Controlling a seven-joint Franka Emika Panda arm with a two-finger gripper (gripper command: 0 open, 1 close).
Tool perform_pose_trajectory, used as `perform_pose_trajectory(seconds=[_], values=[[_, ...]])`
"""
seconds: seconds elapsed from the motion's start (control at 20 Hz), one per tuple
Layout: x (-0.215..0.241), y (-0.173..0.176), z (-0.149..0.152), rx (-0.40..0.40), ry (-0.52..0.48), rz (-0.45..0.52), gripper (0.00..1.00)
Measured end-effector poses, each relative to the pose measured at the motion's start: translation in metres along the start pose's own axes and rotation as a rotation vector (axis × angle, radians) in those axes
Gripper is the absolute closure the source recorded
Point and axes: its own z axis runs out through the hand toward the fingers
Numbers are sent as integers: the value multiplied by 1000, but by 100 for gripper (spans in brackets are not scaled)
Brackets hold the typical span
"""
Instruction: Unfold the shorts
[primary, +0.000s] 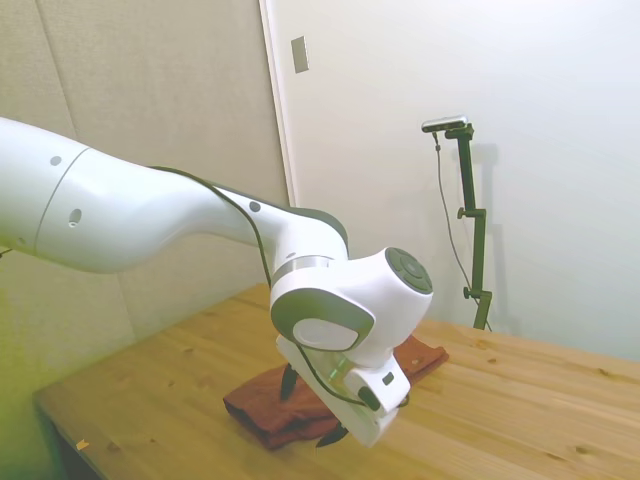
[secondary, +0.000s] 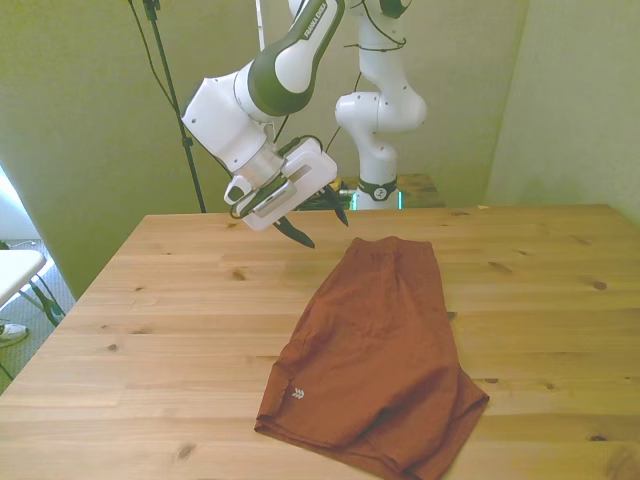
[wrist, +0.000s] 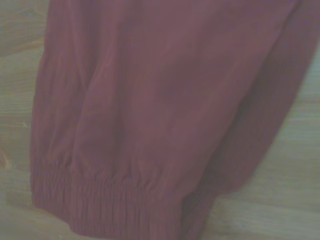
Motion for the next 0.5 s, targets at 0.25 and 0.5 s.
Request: perform_pose_trajectory(seconds=[0.25, 0.5], values=[[-3, -10, 10, 23, -20, -48, 0], [-8, -12, 27, 51, -75, -87, 0]])
